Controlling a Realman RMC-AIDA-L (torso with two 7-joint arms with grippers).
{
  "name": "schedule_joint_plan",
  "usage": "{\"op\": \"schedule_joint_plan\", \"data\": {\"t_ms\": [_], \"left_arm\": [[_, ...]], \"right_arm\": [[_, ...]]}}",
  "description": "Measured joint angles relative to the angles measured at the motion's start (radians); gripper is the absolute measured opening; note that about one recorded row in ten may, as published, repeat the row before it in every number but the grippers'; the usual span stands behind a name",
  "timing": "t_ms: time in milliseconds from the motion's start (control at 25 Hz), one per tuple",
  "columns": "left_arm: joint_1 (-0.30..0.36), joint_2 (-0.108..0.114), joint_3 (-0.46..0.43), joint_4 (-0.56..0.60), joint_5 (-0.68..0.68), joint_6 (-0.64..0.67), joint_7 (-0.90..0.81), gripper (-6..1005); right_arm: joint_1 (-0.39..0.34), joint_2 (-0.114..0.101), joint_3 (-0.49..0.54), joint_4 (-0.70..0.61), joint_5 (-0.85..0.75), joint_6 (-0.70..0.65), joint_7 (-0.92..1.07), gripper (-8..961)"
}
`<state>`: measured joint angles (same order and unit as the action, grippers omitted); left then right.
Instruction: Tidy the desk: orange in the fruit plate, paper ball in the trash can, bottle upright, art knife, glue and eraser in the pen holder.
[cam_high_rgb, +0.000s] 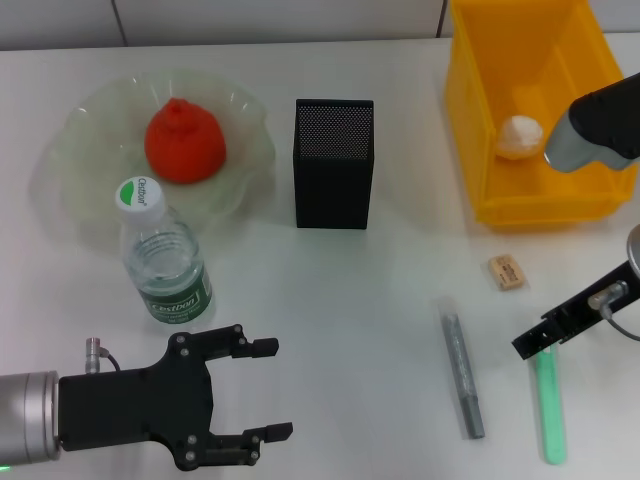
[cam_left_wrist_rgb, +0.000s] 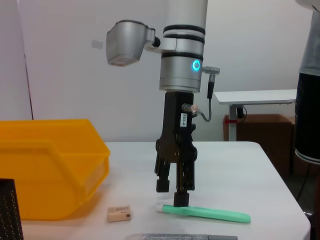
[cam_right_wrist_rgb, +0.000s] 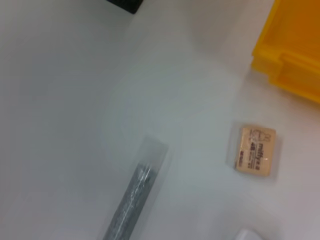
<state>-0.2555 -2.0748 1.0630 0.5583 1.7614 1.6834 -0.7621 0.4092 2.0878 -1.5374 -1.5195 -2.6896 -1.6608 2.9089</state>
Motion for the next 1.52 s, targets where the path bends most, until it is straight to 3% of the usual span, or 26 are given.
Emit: {"op": "schedule_joint_plan", "data": {"t_ms": [600, 840, 1040, 1240, 1520], "left_arm": [[-0.001, 0.001, 0.0, -0.015, 0.001, -0.009, 0.013, 772], [-0.001, 0.001, 0.0, -0.018, 0.001, -0.01, 0.013, 772], [-0.002, 0.002, 0.0, -0.024, 0.001, -0.013, 0.014, 772], [-0.002, 0.002, 0.0, -0.026, 0.001, -0.015, 0.015, 772], [-0.002, 0.002, 0.0, -0.026, 0.001, -0.014, 0.015, 772]], "right_arm": [[0.04, 0.0, -0.036, 0.109, 0.0, 0.059, 0.015, 770], [0.042, 0.0, -0.039, 0.117, 0.0, 0.055, 0.016, 566], [0.051, 0.0, -0.052, 0.13, 0.0, 0.056, 0.016, 338], [0.052, 0.0, -0.057, 0.129, 0.001, 0.054, 0.016, 205], [0.042, -0.004, -0.042, 0.07, 0.001, 0.027, 0.008, 186]]}}
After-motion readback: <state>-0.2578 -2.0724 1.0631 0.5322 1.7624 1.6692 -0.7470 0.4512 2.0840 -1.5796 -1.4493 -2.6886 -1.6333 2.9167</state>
